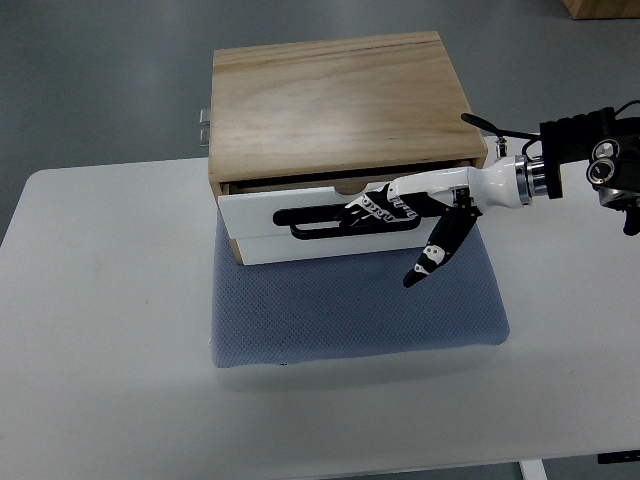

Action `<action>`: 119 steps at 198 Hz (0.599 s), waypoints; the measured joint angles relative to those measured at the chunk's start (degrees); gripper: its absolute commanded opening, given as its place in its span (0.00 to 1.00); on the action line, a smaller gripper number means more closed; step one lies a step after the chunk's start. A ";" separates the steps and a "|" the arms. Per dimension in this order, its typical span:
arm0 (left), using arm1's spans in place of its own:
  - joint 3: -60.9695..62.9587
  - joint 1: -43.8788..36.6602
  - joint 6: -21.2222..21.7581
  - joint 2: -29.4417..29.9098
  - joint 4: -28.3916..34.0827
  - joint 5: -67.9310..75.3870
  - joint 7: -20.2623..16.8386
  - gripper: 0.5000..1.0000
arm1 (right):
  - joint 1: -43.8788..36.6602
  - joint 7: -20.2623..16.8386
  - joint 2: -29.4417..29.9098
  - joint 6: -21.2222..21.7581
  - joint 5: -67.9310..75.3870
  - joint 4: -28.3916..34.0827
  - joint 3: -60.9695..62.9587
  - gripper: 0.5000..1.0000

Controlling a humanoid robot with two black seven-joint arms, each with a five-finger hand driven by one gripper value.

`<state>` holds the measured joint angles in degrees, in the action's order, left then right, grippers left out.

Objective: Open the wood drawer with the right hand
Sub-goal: 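Pull the upper drawer toward the robot with the right hand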

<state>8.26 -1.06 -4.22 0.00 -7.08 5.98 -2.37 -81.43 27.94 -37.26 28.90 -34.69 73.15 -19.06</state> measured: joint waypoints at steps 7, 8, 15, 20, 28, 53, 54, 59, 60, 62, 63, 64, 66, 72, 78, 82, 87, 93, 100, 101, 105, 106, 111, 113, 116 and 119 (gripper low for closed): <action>0.00 0.01 0.00 0.00 0.00 0.00 0.00 1.00 | -0.27 -0.14 -0.09 0.26 0.02 0.46 0.00 0.89; 0.00 0.01 0.00 0.00 0.00 0.00 0.00 1.00 | -0.30 -0.16 -0.11 0.30 0.02 0.52 0.00 0.89; 0.00 0.01 0.00 0.00 0.00 0.00 0.00 1.00 | -0.52 -0.27 -0.25 0.56 0.04 0.96 0.00 0.89; 0.00 0.00 0.00 0.00 0.00 0.00 0.00 1.00 | -0.63 -0.34 -0.35 0.74 0.05 1.23 0.00 0.89; 0.00 0.00 0.00 0.00 0.00 0.00 0.00 1.00 | -0.77 -0.39 -0.48 1.06 0.05 1.60 0.00 0.89; 0.00 0.00 0.00 0.00 0.00 0.00 0.00 1.00 | -0.91 -0.42 -0.72 1.72 0.06 2.32 -0.02 0.89; 0.00 0.00 0.00 0.00 0.00 0.00 0.00 1.00 | -0.91 -0.42 -0.74 1.73 0.06 2.35 -0.02 0.89; 0.00 0.00 0.00 0.00 0.00 0.00 0.00 1.00 | -0.91 -0.42 -0.87 1.80 0.06 2.51 -0.05 0.89; 0.00 0.00 0.00 0.00 0.00 0.00 0.00 1.00 | -0.91 -0.42 -0.90 1.81 0.06 2.55 -0.05 0.89; 0.00 0.00 0.00 0.00 0.00 0.00 0.00 1.00 | -0.91 -0.42 -0.96 1.84 0.06 2.62 -0.06 0.89; 0.00 0.00 0.00 0.00 0.00 0.00 0.00 1.00 | -0.91 -0.42 -0.99 1.85 0.06 2.66 -0.06 0.89; 0.00 0.00 0.00 0.00 0.00 0.00 0.00 1.00 | -0.92 -0.42 -1.03 1.87 0.06 2.70 -0.07 0.89; 0.00 0.00 0.00 0.00 0.00 0.00 0.00 1.00 | -0.92 -0.42 -1.09 1.90 0.06 2.79 -0.07 0.89; 0.00 0.00 0.00 0.00 0.00 0.00 0.00 1.00 | -0.96 -0.42 -1.30 2.03 0.06 3.04 -0.08 0.89; 0.00 0.01 0.00 0.00 0.00 0.00 0.00 1.00 | -0.98 -0.42 -1.52 2.23 0.06 3.30 -0.09 0.89; 0.00 0.01 0.00 0.00 0.00 0.00 0.00 1.00 | -0.99 -0.42 -1.66 2.39 0.06 3.47 -0.09 0.89; 0.00 0.01 0.00 0.00 0.00 0.00 0.00 1.00 | -0.99 -0.42 -1.82 2.62 0.06 3.69 -0.10 0.89; 0.00 0.00 0.00 0.00 0.00 0.00 0.00 1.00 | -1.00 -0.43 -2.00 2.89 0.06 3.94 -0.10 0.89; 0.00 0.00 0.00 0.00 0.00 0.00 0.00 1.00 | -1.06 -0.43 -2.17 3.23 0.06 4.19 -0.11 0.89; 0.00 0.00 0.00 0.00 0.00 0.00 0.00 1.00 | -1.07 -0.43 -2.19 3.28 0.06 4.22 -0.11 0.89; 0.00 0.00 0.00 0.00 0.00 0.00 0.00 1.00 | -1.15 -0.43 -2.24 3.45 0.06 4.33 -0.11 0.89; 0.00 0.00 0.00 0.00 0.00 0.00 0.00 1.00 | -1.17 -0.43 -2.25 3.50 0.06 4.36 -0.11 0.89; 0.00 0.01 0.00 0.00 0.00 0.00 0.00 1.00 | -1.29 -0.43 -2.30 3.71 0.06 4.47 -0.12 0.89; 0.00 0.01 0.00 0.00 0.00 0.00 0.00 1.00 | -1.33 -0.43 -2.31 3.80 0.06 4.51 -0.13 0.89; 0.00 0.01 0.00 0.00 0.00 0.00 0.00 1.00 | -1.39 -0.43 -2.33 3.93 0.06 4.56 -0.14 0.89; 0.00 0.01 0.00 0.00 0.00 0.00 0.00 1.00 | -1.44 -0.43 -2.35 4.05 0.06 4.63 -0.15 0.89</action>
<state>8.26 -1.05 -4.22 0.00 -7.07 5.98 -2.37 -82.88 27.51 -39.61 32.95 -34.63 77.78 -19.21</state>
